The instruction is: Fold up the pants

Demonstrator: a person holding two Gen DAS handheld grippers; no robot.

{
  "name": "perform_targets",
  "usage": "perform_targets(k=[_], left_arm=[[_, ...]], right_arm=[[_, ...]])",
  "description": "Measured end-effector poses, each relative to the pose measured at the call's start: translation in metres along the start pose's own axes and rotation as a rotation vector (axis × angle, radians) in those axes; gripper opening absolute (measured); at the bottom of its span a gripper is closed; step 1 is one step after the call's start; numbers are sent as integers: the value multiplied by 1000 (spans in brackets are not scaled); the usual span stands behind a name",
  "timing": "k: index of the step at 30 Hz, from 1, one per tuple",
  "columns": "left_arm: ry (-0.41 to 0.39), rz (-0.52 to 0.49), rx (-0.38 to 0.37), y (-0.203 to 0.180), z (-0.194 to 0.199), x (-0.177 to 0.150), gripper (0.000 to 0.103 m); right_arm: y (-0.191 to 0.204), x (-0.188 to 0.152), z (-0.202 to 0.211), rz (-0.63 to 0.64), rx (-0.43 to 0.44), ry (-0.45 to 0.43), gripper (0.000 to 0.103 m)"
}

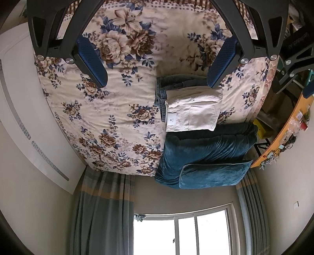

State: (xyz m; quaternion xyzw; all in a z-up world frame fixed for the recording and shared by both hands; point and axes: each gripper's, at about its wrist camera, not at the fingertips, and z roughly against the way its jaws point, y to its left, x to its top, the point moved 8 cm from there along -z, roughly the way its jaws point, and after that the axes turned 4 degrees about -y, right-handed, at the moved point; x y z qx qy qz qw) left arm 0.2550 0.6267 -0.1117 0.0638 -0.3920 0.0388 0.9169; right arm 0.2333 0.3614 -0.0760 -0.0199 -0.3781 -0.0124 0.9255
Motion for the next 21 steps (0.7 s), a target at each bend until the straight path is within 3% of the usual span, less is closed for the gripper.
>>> perform_targets(k=[21], left_arm=[[-2, -4, -1, 0, 0, 1, 103]], right_arm=[[-1, 1, -1, 1, 9, 2, 103]])
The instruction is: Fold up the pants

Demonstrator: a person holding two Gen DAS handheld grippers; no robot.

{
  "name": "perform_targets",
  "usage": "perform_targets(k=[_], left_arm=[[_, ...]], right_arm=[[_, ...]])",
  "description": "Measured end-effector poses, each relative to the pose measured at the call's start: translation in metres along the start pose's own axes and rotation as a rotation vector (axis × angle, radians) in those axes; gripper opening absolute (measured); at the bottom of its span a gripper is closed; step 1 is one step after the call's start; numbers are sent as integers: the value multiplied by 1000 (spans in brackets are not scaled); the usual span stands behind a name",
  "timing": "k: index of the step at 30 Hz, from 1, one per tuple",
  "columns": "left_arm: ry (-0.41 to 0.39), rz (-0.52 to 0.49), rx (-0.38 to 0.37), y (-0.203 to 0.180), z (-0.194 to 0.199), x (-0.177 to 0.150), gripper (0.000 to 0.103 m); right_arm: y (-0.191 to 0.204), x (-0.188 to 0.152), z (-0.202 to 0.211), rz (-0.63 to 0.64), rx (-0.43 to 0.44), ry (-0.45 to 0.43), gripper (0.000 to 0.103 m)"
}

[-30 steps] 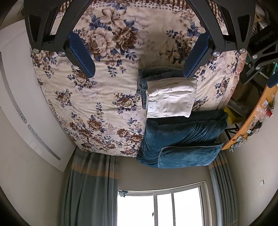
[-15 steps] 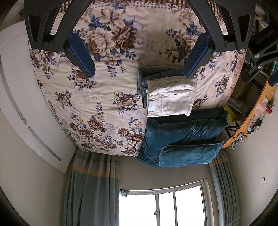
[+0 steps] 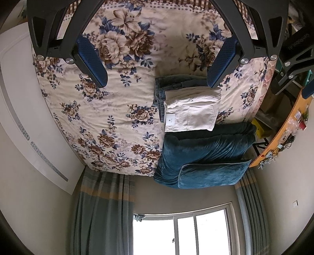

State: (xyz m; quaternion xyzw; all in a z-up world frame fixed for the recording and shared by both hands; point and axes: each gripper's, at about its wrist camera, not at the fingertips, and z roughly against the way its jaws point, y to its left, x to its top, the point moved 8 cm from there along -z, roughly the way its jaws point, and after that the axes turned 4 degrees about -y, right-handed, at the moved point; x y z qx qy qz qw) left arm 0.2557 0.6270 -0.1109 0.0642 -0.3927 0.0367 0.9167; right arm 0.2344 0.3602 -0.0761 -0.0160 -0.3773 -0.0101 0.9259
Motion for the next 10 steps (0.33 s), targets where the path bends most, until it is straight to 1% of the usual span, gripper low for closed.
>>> perform_targets(k=[5, 10], left_arm=[[-26, -5, 12, 3, 1, 13, 103], [-25, -5, 7, 3, 0, 16, 103]], right_arm=[[0, 0, 0, 0, 2, -1, 103], [0, 0, 0, 3, 3, -1, 103]])
